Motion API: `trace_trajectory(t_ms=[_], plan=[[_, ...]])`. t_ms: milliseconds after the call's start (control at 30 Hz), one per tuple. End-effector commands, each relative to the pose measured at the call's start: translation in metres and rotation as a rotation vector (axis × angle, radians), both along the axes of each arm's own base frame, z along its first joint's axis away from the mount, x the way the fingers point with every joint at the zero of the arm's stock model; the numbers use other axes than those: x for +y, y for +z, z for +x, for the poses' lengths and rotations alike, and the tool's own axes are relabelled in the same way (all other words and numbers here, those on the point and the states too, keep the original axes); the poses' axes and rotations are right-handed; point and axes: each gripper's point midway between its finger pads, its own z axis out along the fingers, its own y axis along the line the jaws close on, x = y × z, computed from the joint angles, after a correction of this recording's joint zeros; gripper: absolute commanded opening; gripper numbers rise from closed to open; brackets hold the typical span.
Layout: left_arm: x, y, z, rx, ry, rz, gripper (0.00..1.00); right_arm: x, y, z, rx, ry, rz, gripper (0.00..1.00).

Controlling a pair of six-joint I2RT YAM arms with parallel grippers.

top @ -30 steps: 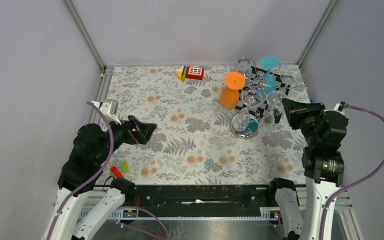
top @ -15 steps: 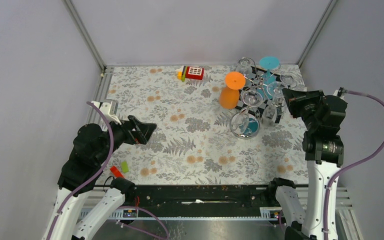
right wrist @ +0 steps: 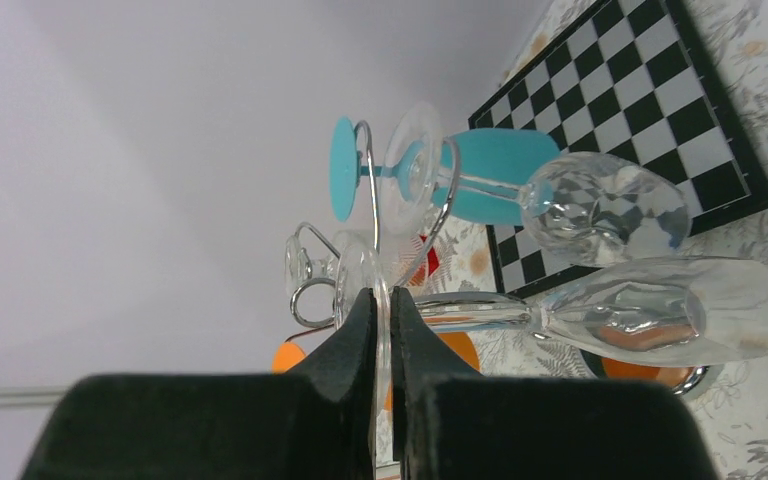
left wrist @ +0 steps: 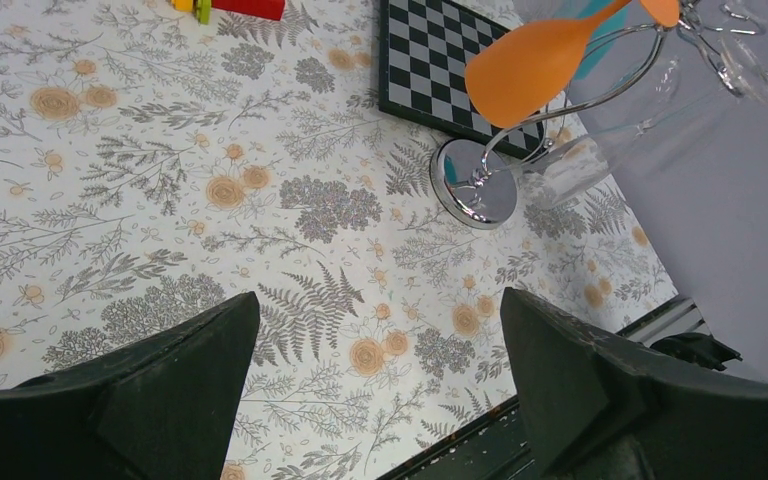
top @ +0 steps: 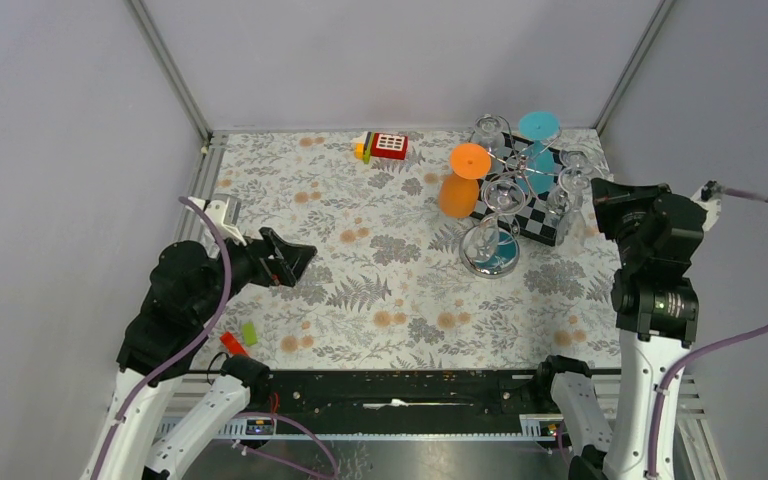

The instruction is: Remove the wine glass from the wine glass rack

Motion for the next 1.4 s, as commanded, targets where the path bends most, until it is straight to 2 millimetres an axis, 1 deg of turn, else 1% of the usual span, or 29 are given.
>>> trace_trajectory(t_ms=[0,67,167,300,433,567,633,700,767,833,967,1067,1167,1267,1367], plan=[[0.007,0.04,0.0,-0.112,0.028,-0.018,0.99,-0.019,0.024,-0.024,-0.046,-0.118,-0.07,0.0],[0.01,0.043,0.0,-0.12,0.048,-0.023,0.99,-0.022,0.023,-0.035,-0.03,-0.145,-0.076,0.0],[0.01,0.044,0.0,-0.128,0.053,-0.038,0.99,-0.026,0.022,-0.053,-0.024,-0.18,-0.085,0.0],[0.013,0.042,0.003,-0.145,0.072,-0.043,0.99,-0.021,0.019,-0.074,-0.012,-0.179,-0.08,0.0],[0.011,0.039,0.005,-0.135,0.067,-0.038,0.99,-0.009,0.024,-0.1,-0.043,-0.142,-0.072,0.0],[0.023,0.04,0.012,-0.135,0.152,-0.046,0.99,0.009,0.037,-0.123,-0.074,-0.063,-0.093,0.0],[0.026,0.042,0.011,-0.152,0.157,-0.032,0.99,0.019,0.041,-0.133,-0.083,-0.013,-0.09,0.0],[0.024,0.044,0.01,-0.154,0.143,-0.019,0.99,0.035,0.044,-0.136,-0.104,0.066,-0.069,0.0],[0.017,0.044,0.007,-0.156,0.09,-0.006,0.99,0.054,0.042,-0.138,-0.105,0.165,-0.031,0.0],[0.005,0.044,0.001,-0.167,0.004,0.001,0.99,0.07,0.039,-0.137,-0.113,0.252,0.004,0.0],[-0.031,0.043,-0.024,-0.219,-0.283,0.016,0.99,0.092,0.046,-0.139,-0.203,0.386,0.017,0.0],[-0.048,0.039,-0.035,-0.21,-0.422,0.008,0.99,0.115,0.048,-0.14,-0.226,0.533,0.073,0.0],[-0.062,0.04,-0.046,-0.209,-0.526,-0.037,0.98,0.128,0.046,-0.139,-0.253,0.62,0.135,0.0],[-0.075,0.048,-0.058,-0.26,-0.621,-0.1,0.99,0.135,0.046,-0.141,-0.27,0.673,0.205,0.0],[-0.084,0.05,-0.064,-0.308,-0.665,-0.118,0.99,0.142,0.051,-0.141,-0.307,0.727,0.298,0.0]])
